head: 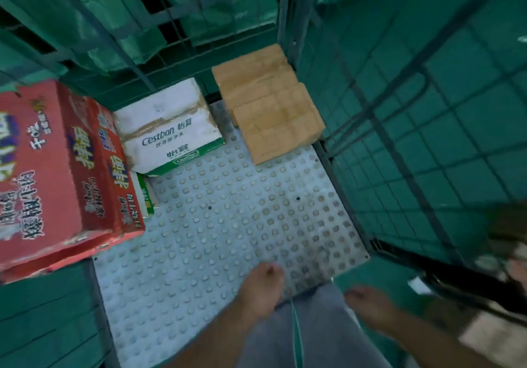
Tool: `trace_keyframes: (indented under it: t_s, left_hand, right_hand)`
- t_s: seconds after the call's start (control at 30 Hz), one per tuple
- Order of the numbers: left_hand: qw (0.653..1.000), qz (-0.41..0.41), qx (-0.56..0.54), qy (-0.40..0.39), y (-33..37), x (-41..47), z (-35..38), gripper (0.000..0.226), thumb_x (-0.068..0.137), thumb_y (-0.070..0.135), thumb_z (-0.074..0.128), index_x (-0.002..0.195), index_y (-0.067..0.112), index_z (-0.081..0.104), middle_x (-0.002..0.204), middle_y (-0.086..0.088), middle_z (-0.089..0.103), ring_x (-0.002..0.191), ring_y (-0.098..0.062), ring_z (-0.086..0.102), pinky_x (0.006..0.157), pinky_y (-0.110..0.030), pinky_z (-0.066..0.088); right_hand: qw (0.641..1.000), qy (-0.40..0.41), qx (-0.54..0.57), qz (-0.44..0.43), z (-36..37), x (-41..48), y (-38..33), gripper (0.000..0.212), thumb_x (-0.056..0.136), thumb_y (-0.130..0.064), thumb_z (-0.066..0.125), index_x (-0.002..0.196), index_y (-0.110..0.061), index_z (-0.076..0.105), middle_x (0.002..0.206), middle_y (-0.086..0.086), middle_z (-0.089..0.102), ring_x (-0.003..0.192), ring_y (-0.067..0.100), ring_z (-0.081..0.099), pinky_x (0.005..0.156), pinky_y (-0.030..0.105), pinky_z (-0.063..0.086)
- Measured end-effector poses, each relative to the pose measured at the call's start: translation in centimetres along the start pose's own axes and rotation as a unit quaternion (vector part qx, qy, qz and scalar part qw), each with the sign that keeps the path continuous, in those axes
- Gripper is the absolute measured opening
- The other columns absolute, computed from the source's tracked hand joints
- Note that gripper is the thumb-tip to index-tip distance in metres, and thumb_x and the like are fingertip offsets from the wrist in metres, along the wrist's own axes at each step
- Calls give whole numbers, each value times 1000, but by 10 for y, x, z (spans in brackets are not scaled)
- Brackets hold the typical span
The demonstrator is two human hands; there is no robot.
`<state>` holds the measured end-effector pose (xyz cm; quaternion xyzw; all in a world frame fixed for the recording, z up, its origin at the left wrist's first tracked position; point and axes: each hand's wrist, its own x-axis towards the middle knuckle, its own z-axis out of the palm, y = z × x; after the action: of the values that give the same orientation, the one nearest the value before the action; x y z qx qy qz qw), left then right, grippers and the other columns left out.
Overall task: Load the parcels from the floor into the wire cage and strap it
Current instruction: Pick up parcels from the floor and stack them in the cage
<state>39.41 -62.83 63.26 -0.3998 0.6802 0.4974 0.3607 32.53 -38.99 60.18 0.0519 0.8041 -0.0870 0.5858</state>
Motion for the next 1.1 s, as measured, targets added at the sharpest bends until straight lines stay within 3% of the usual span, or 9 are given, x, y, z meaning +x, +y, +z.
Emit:
trace_keyframes:
  t_s: [0.13, 0.3, 0.37, 0.43, 0.53, 0.7, 0.9, 1.0, 1.1]
  left_hand:
    - [994, 65, 90, 10, 21, -22, -34, 29, 107, 34, 44, 98, 17, 65, 94, -4, 67, 77, -14, 61, 71, -28, 51]
    - [976, 109, 187, 5, 53, -41, -17, 29, 104, 24, 46, 116, 9, 67, 116, -9, 67, 103, -25, 64, 95, -38, 52]
    - [963, 139, 227, -26, 66, -56, 13, 29, 105, 26, 46, 122, 14, 66, 118, -4, 67, 100, -20, 65, 86, -32, 52]
    - [945, 167, 274, -61, 76, -74, 50, 24, 105, 29, 46, 114, 20, 66, 105, 0, 68, 87, -15, 64, 69, -26, 51]
    - [907, 206, 344, -130, 82, -108, 122, 22, 104, 32, 47, 104, 24, 67, 95, 0, 69, 84, -18, 65, 71, -29, 50]
    - [836, 238, 444, -218, 80, -174, 240, 17, 97, 32, 52, 98, 24, 68, 93, 2, 71, 78, -17, 61, 71, -29, 50]
    - [782, 264, 506, -250, 65, -210, 373, 28, 75, 37, 53, 88, 20, 70, 90, -4, 74, 77, -20, 62, 87, -40, 57]
    - [770, 259, 529, -247, 59, -238, 430, 18, 91, 28, 56, 93, 20, 71, 96, -5, 74, 81, -19, 63, 90, -39, 57]
    - [760, 255, 540, -256, 52, -262, 487, 18, 97, 27, 53, 98, 21, 69, 97, 1, 73, 81, -17, 63, 74, -28, 49]
  right_hand:
    - [996, 40, 75, -34, 1, -67, -3, 31, 107, -36, 43, 124, -22, 64, 126, 1, 64, 101, 16, 57, 73, 18, 42]
    - [975, 98, 189, -62, 5, -127, 21, 22, 106, -35, 40, 99, -26, 59, 108, -3, 55, 94, 14, 50, 69, 19, 39]
    - [967, 120, 214, -70, 10, -152, 42, 20, 106, -36, 39, 107, -30, 58, 113, -7, 51, 99, 13, 49, 80, 20, 39]
    - [960, 132, 241, -57, 18, -174, 71, 34, 106, -33, 41, 127, -15, 61, 120, -3, 61, 103, 18, 59, 82, 24, 47]
    - [949, 156, 274, -28, 40, -214, 126, 33, 105, -26, 41, 120, -7, 64, 100, 1, 63, 90, 20, 59, 60, 25, 43]
    - [896, 201, 392, 54, 97, -254, 228, 39, 104, -26, 41, 131, -8, 63, 129, 6, 67, 107, 20, 63, 81, 22, 45]
    - [831, 208, 505, 103, 180, -272, 353, 41, 103, -29, 43, 133, -10, 63, 137, 4, 63, 125, 20, 58, 104, 27, 45]
    - [808, 202, 541, 118, 206, -275, 409, 41, 102, -30, 43, 134, -13, 63, 135, 3, 64, 123, 20, 60, 104, 31, 48]
    - [794, 195, 560, 135, 227, -270, 468, 40, 100, -31, 45, 132, -17, 64, 131, 2, 65, 118, 19, 63, 100, 31, 51]
